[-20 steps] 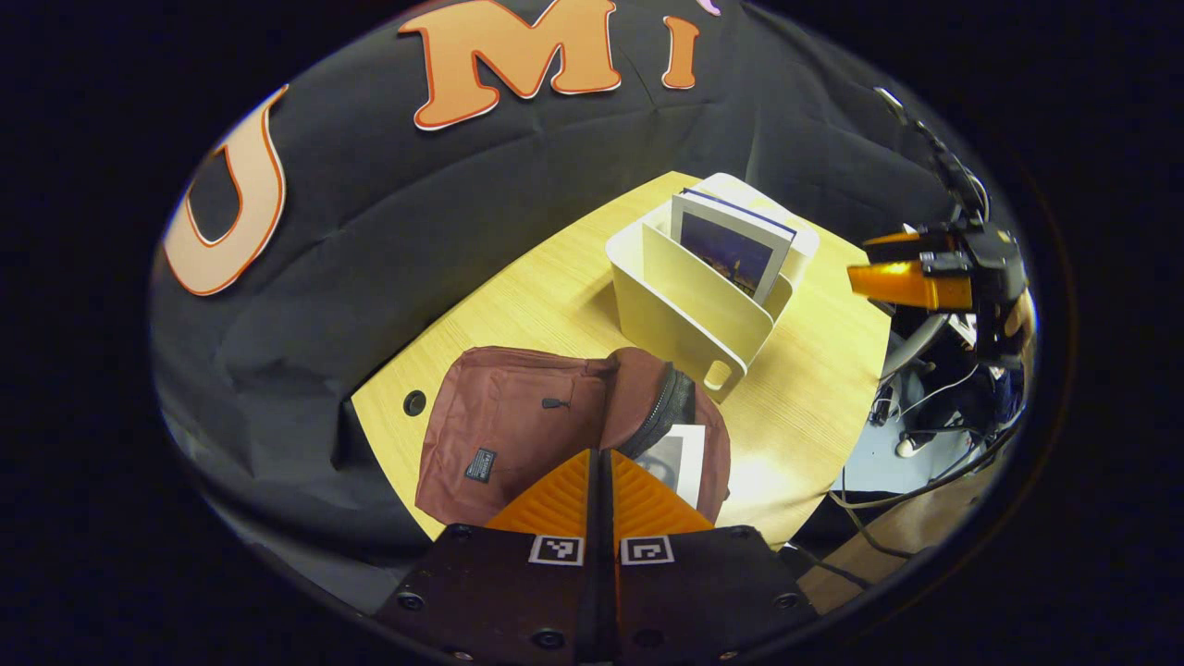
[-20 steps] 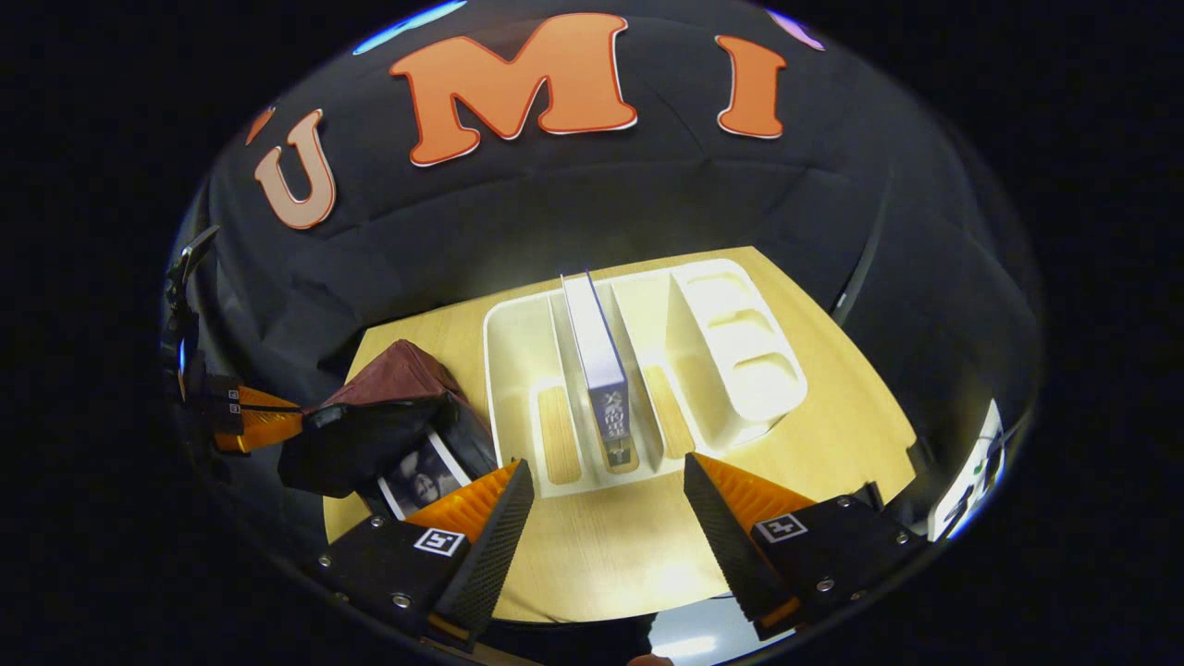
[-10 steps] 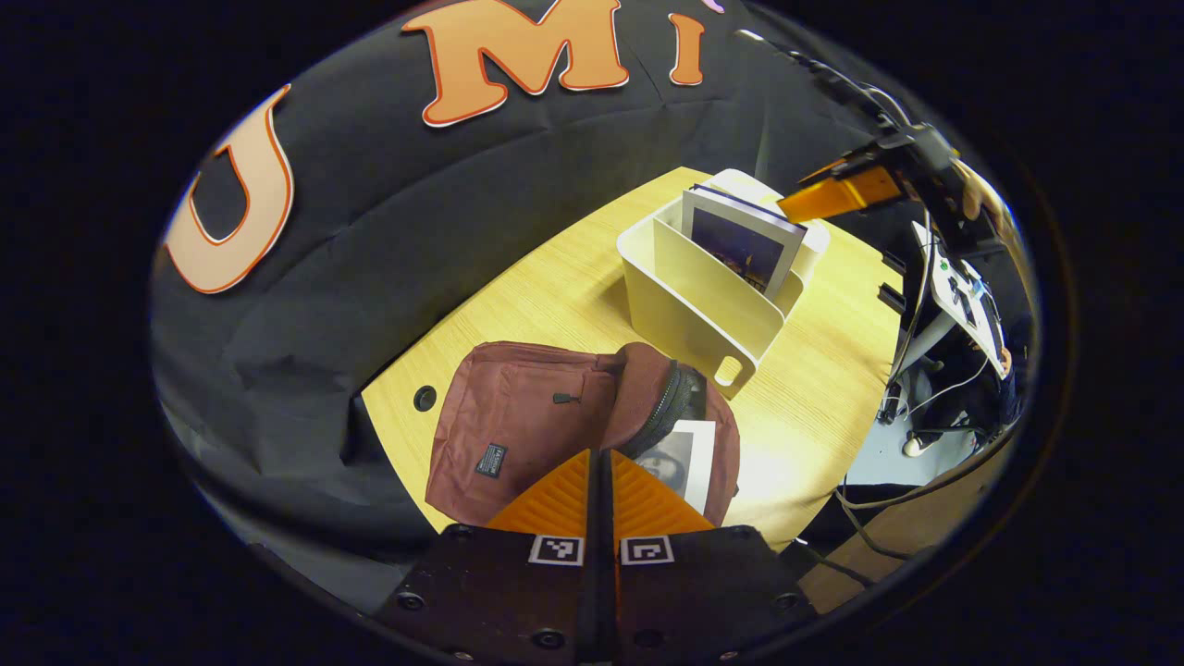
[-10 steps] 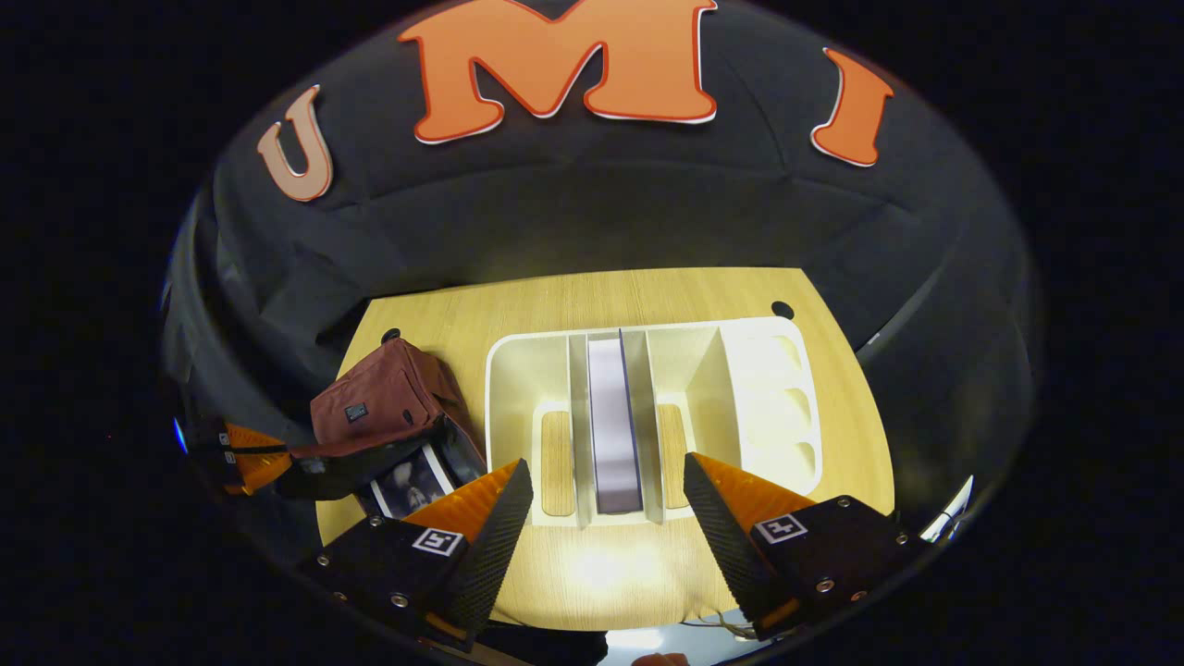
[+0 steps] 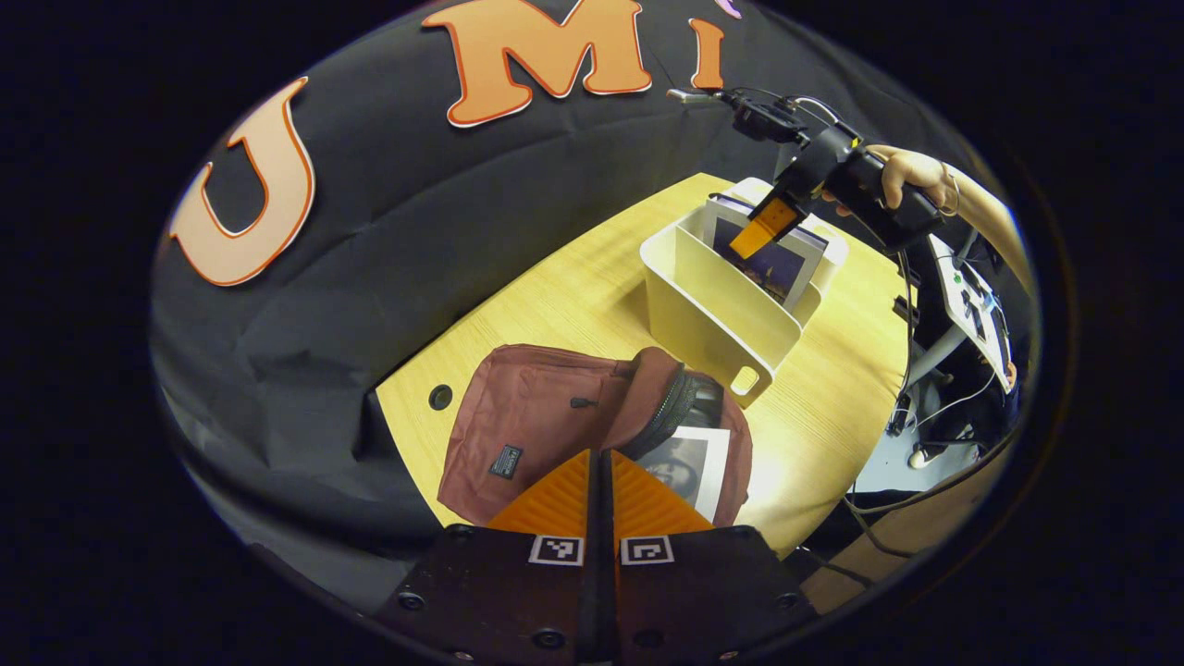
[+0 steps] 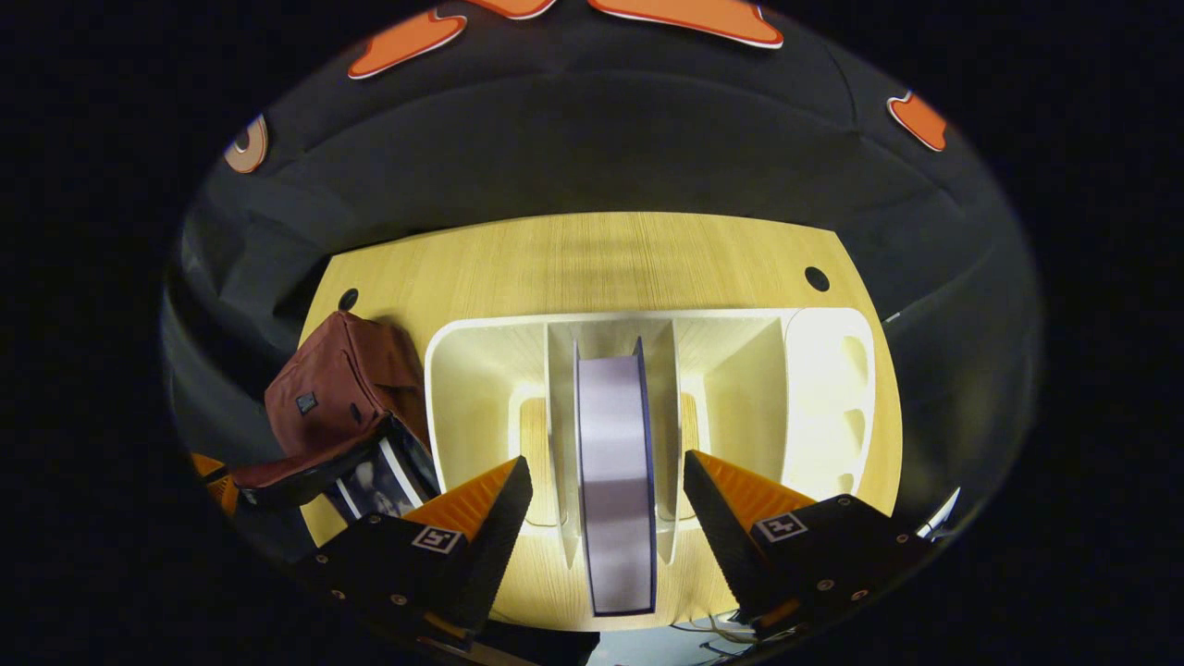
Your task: Open the schoolbag, grab two books from the bookshelf and put them into the schoolbag.
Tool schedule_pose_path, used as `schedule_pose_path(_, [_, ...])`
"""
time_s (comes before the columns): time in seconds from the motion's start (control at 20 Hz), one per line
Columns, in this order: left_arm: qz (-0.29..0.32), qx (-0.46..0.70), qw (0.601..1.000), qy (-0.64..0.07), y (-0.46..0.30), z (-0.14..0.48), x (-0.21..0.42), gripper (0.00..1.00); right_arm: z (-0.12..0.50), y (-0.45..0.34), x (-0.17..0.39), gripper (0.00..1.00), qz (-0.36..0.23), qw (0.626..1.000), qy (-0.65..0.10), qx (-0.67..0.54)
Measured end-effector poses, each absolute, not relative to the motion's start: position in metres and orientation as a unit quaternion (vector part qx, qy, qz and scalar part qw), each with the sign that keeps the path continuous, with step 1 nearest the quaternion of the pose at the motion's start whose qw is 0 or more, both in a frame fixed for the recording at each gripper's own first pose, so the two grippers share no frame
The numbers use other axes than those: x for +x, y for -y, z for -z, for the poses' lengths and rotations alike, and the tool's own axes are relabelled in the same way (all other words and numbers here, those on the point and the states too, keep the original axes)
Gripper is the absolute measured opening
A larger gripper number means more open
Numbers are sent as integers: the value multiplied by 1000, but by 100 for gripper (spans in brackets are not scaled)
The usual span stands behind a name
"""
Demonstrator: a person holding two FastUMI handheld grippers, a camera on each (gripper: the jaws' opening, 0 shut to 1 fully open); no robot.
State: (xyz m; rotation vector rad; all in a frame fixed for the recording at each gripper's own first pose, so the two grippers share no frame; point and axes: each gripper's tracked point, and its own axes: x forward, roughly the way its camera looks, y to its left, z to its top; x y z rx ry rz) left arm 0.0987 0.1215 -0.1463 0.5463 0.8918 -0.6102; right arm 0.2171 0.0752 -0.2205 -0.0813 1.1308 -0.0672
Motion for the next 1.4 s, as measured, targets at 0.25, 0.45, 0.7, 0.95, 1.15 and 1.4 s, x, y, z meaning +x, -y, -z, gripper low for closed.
schedule_pose_path(0.25, [288,256,823,-418,-120,147,100,0,230,-71,218,62,49,837,-544,-35])
schedule_pose_path(0.45, [288,253,824,-418,-122,148,100,0,226,-71,215,36,56,839,-541,-34])
schedule_pose_path(0.7, [292,251,822,-420,-124,150,102,1,169,-78,202,34,47,863,-503,-19])
schedule_pose_path(0.95, [290,256,823,-416,-125,149,107,1,65,-82,181,34,35,901,-432,-30])
schedule_pose_path(1.15, [294,251,821,-420,-122,152,109,0,15,-116,140,34,-10,918,-395,29])
schedule_pose_path(1.4, [294,251,822,-419,-123,152,113,0,27,-160,77,34,-81,905,-391,146])
